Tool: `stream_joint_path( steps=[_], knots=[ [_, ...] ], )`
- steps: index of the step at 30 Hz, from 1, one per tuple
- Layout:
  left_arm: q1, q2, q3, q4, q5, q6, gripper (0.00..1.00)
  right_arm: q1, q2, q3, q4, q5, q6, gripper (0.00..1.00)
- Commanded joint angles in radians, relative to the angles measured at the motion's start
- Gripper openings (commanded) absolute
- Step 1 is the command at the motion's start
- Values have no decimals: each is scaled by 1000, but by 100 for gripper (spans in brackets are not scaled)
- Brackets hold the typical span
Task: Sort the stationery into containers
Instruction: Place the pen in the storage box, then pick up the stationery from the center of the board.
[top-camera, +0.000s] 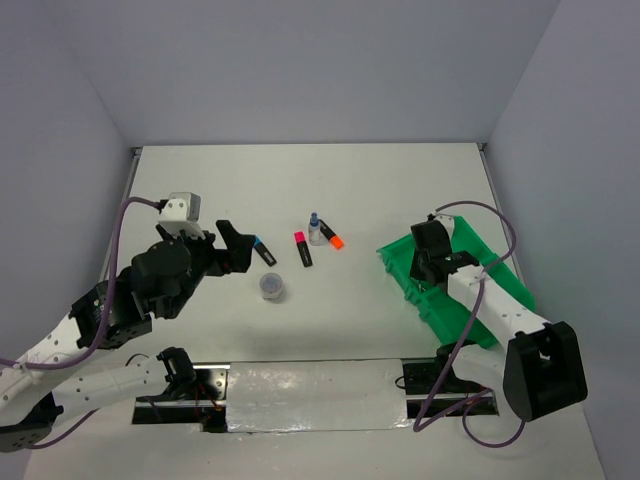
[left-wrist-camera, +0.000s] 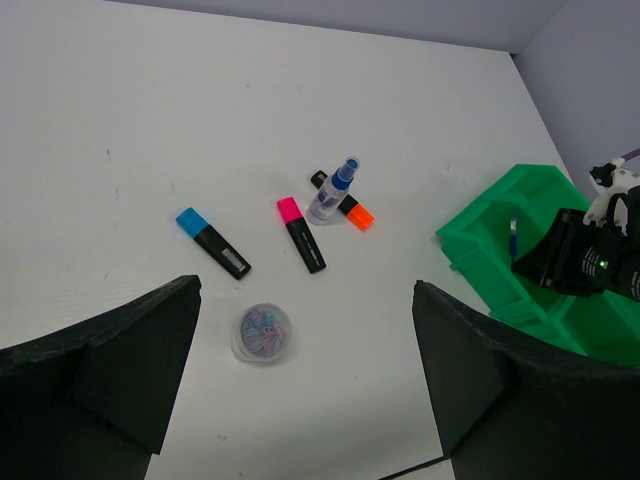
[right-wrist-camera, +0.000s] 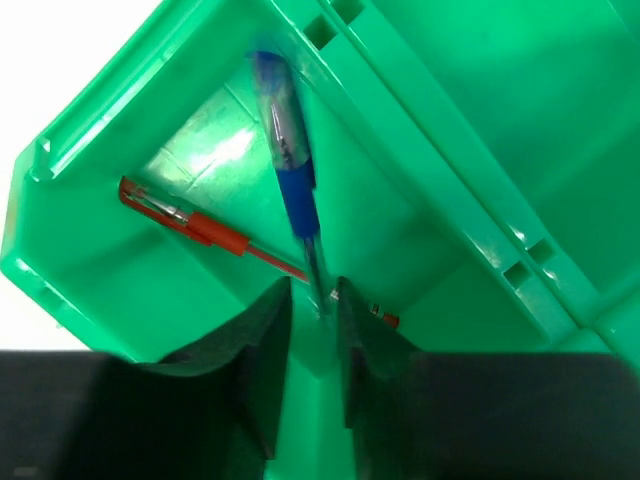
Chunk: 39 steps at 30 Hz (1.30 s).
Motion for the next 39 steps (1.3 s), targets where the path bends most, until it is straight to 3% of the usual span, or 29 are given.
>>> stream_joint_path(
  steps=[1,3,14,16,20,23,26,29,35,39],
  knots=[
    [0,-10,-6,49,9,21,99,-1,-33,25,3,22,7,33],
    [0,-9,-4,51,12,24,99,1,-39,23,5,25,10,40],
    [0,27,8,28,-19,-13,99,74,-129,143,-98,84,-14,48],
    [0,62,26,-22,-53,-52,99,94,-175,176,-121,84,-28,55],
    [8,155,86,-157,-129,-155,99,166,-209,255,-123,72,-54,57],
    [159,250,91,-201,-59,-188,99,219,-164,273,-8,-68,-115,64],
    [366,318,65,-159,186,-154,99,239,-26,326,64,-181,-180,67],
    [453,347,75,-202,205,-168,99,263,140,421,63,-208,-244,69],
    [488,315,121,-293,184,-103,99,363,295,462,234,-264,-351,71],
    [488,245,51,-258,200,21,99,403,370,488,368,-276,-356,74]
  ],
)
